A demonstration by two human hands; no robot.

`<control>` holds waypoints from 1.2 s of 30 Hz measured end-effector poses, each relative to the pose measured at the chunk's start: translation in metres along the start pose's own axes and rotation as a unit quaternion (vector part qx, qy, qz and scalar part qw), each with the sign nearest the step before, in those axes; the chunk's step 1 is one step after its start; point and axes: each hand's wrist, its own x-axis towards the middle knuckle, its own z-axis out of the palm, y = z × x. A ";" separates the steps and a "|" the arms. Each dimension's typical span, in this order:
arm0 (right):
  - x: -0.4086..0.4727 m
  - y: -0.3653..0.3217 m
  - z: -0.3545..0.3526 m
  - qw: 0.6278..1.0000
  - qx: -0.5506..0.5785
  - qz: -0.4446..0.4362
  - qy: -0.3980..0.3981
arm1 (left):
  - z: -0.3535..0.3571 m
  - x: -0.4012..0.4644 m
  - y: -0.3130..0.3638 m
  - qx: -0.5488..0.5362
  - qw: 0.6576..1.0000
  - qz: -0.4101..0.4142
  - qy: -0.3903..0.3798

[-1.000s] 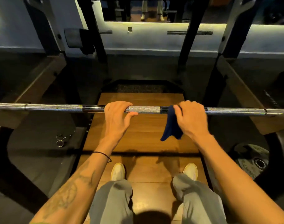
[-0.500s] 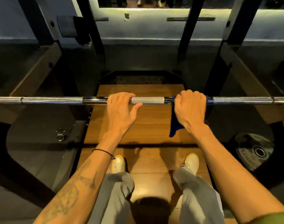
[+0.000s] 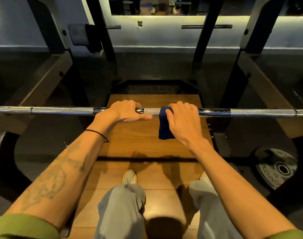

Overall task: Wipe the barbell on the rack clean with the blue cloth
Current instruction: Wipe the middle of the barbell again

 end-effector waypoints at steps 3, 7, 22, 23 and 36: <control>-0.002 0.029 -0.011 1.000 0.008 -0.026 -0.009 | 0.009 -0.008 -0.007 0.054 0.994 0.030 0.087; -0.014 0.083 -0.025 0.998 -0.016 0.039 0.036 | 0.039 -0.012 -0.011 0.099 0.948 0.103 0.285; 0.012 -0.043 0.013 0.999 -0.008 -0.032 0.004 | 0.071 -0.017 -0.014 0.040 0.917 0.121 0.379; 0.010 -0.023 0.009 1.000 -0.014 -0.026 0.006 | 0.066 -0.018 -0.016 0.041 0.921 0.126 0.367; -0.022 0.093 -0.016 0.990 -0.032 0.109 0.089 | 0.017 0.002 -0.025 0.092 0.989 0.019 0.115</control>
